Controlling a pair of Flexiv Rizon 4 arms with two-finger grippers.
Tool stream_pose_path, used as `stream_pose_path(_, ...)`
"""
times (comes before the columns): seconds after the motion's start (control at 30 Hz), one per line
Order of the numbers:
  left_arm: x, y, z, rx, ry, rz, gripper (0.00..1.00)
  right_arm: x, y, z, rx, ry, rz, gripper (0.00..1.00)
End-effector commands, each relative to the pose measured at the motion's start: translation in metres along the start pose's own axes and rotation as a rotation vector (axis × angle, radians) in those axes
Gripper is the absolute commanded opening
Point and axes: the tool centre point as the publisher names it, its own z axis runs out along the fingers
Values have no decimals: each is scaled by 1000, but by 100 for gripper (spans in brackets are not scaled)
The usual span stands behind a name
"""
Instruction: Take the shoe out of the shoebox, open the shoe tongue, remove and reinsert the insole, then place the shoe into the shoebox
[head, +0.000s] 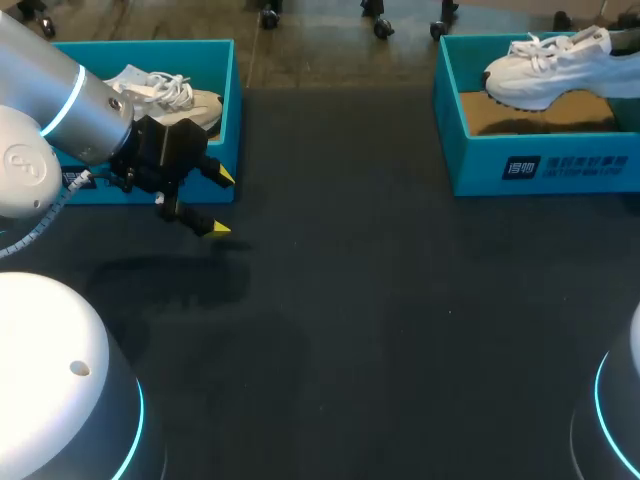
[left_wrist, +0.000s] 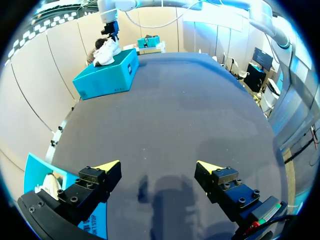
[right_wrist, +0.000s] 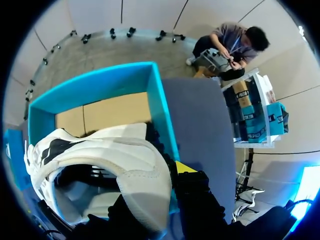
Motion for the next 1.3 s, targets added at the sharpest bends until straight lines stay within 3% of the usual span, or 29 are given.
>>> stream_pose_path(0.03,0,0,0,-2,1,1,100,2,8,9,15,-1,-1,0)
stream_pose_path(0.77,0,0,0,-2,1,1,100,11,0,38,12,-52,28,0)
stream_pose_path(1.3,0,0,0,-2,1,1,100,16,-35,45,43,-55,63,0)
